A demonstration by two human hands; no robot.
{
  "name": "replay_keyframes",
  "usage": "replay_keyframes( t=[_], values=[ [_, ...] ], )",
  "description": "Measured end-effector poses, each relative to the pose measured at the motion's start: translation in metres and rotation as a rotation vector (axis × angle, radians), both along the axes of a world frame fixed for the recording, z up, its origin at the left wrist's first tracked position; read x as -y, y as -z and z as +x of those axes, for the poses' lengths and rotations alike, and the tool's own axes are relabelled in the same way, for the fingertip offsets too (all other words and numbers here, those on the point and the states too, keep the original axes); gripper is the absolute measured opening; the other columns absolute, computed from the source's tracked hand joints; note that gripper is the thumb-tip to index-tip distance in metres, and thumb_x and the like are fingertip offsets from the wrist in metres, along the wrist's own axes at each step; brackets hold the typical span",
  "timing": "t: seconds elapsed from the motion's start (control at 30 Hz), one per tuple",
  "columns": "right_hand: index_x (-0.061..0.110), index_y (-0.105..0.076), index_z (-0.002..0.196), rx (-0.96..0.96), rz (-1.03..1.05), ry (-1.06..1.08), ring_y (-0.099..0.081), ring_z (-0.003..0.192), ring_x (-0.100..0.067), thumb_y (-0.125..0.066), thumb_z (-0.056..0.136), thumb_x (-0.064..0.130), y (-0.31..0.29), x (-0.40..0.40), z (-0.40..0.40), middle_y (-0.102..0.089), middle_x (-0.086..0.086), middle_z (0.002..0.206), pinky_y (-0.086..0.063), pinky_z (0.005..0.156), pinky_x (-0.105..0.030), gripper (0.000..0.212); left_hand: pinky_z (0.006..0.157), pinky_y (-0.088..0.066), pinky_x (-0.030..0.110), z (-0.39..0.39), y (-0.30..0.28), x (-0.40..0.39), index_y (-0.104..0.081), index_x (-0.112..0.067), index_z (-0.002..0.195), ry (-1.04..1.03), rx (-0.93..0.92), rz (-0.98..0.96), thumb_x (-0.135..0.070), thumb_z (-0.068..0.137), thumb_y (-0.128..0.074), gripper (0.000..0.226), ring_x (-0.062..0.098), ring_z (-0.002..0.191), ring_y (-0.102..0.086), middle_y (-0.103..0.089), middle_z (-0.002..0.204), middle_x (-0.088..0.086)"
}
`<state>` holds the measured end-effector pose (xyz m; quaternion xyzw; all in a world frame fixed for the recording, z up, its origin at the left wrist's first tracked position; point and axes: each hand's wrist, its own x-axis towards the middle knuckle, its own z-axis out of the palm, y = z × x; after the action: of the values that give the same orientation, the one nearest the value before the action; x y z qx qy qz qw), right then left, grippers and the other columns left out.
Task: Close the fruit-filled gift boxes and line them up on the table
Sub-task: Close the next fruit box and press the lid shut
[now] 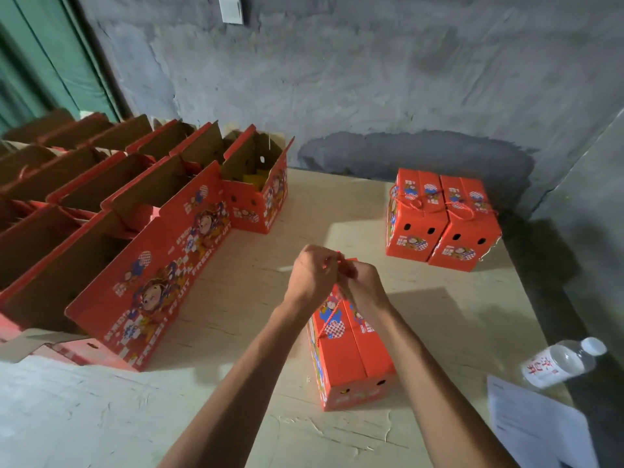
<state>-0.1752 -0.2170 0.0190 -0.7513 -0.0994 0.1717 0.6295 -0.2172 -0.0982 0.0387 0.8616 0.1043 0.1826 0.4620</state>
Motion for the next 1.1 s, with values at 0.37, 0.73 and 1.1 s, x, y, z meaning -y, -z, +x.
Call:
replay_keyframes(
  t=[0.37, 0.73, 1.1],
  values=[
    [0.018, -0.059, 0.059, 0.147, 0.081, 0.251, -0.046, 0.055, -0.011, -0.071, 0.09, 0.028, -0.022, -0.018, 0.055, -0.054, 0.007, 0.055, -0.038, 0.057, -0.029, 0.035, 0.089, -0.057, 0.038, 0.019, -0.008, -0.002, -0.052, -0.027, 0.143, 0.092, -0.084, 0.026, -0.025, 0.096, -0.061, 0.048, 0.018, 0.108, -0.069, -0.07, 0.126, 0.001],
    [0.01, -0.06, 0.063, 0.321, -0.031, 0.296, -0.055, 0.05, -0.011, -0.066, 0.095, 0.029, -0.064, -0.033, 0.206, -0.064, -0.002, 0.055, -0.046, 0.055, -0.029, 0.038, 0.115, -0.037, 0.042, 0.158, -0.018, -0.004, -0.037, -0.026, 0.157, 0.132, -0.106, 0.204, -0.014, 0.096, -0.062, 0.067, 0.027, 0.142, -0.041, -0.046, 0.154, 0.006],
    [0.016, -0.059, 0.055, 0.231, -0.005, 0.402, -0.062, 0.051, -0.021, -0.06, 0.084, 0.025, -0.05, -0.06, 0.402, -0.062, -0.001, 0.048, -0.053, 0.065, -0.038, 0.03, 0.109, -0.041, 0.052, 0.334, -0.008, -0.018, -0.024, -0.042, 0.158, 0.143, -0.213, 0.305, -0.01, 0.095, -0.052, 0.076, 0.037, 0.13, -0.046, -0.041, 0.152, 0.007]
  ],
)
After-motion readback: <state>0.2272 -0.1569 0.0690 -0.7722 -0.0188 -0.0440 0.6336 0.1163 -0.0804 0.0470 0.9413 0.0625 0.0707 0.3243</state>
